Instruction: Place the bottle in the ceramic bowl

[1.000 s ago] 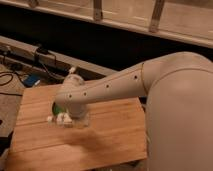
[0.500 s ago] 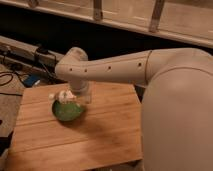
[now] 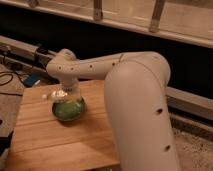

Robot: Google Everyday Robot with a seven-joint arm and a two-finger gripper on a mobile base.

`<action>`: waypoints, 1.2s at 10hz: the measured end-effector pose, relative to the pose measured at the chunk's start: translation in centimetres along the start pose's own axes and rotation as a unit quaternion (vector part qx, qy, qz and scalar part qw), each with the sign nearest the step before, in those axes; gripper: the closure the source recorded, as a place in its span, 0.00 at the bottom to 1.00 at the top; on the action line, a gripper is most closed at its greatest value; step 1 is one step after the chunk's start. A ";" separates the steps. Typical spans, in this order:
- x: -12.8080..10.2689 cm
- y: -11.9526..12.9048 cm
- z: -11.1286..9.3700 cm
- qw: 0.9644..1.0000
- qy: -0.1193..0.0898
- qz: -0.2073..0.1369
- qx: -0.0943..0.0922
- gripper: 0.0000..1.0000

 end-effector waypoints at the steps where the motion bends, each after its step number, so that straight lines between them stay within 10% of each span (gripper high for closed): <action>1: -0.1 0.3 2.2 1.000 -0.005 -0.002 -0.013 1.00; 4: 0.3 0.5 4.2 1.000 -0.008 0.001 -0.026 0.92; 12: 0.2 0.6 4.2 1.000 -0.009 0.000 -0.026 0.20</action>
